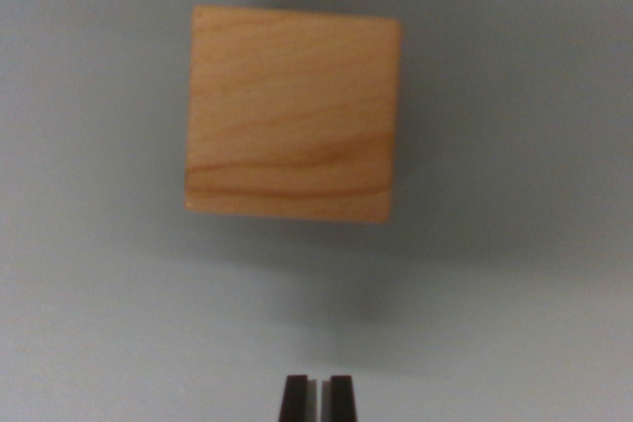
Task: Push wooden cube
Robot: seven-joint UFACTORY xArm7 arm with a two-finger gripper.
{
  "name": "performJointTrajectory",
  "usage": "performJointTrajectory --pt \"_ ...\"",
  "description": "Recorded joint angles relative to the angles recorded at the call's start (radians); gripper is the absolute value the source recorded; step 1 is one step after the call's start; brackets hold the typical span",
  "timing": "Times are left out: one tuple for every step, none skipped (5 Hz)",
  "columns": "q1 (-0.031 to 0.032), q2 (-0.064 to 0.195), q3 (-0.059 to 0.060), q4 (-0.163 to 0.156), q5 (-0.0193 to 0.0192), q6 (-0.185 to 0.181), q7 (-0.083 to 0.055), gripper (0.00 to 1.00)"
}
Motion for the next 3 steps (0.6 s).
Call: performJointTrajectory --pt "0.0 0.0 0.0 0.0 0.0 0.0 0.0 0.0" --pt "0.0038 0.007 0.003 -0.011 -0.0014 -0.017 0.006 0.0" --pt "0.0038 0.007 0.003 -0.011 -0.0014 -0.017 0.006 0.0"
